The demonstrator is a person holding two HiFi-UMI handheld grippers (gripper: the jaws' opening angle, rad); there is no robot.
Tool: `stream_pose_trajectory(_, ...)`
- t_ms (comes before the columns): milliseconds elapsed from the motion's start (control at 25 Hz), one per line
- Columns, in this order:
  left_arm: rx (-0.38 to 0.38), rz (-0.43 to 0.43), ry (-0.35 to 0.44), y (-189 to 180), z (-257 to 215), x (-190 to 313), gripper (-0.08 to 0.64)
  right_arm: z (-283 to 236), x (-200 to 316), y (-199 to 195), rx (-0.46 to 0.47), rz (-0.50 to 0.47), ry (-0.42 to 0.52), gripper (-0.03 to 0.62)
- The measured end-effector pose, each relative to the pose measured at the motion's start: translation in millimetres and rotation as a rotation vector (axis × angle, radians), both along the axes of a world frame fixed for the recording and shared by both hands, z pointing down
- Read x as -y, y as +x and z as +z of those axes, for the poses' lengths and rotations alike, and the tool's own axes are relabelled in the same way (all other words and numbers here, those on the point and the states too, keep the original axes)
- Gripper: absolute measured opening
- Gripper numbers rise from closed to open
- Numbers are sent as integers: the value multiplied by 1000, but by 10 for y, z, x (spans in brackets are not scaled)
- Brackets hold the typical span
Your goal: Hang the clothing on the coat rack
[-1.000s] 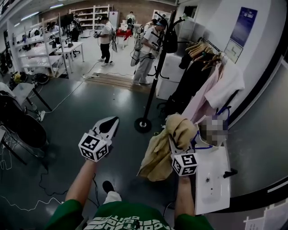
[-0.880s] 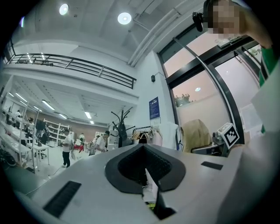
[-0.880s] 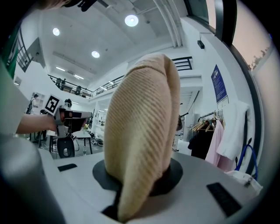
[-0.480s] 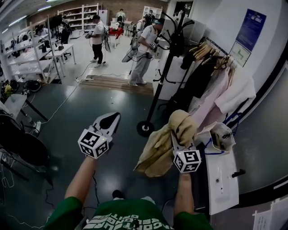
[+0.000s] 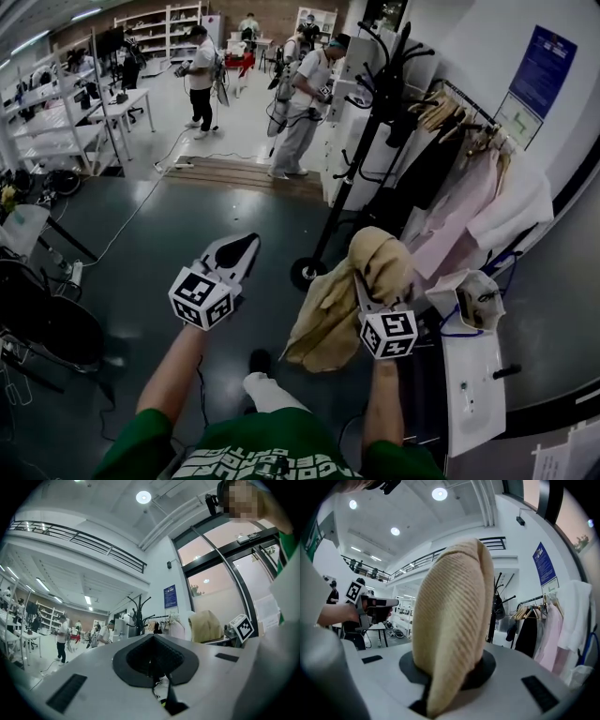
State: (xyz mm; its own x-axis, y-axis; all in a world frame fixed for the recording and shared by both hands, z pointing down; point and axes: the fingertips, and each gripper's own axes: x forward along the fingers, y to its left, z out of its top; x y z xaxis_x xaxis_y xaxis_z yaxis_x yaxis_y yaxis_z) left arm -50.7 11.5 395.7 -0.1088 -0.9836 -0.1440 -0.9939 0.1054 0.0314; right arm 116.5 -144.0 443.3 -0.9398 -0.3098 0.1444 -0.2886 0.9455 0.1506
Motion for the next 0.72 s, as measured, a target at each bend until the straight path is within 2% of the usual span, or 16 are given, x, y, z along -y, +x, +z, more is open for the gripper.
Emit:
stream_pose_trajectory(280,42,47,-16,-824,117,527,3,176,342,-876,-31,22,31,78)
stream_pose_trajectory(720,80,119,-8,-2215,-138,1563,3,26,1105,-2143,-16,65,34,78)
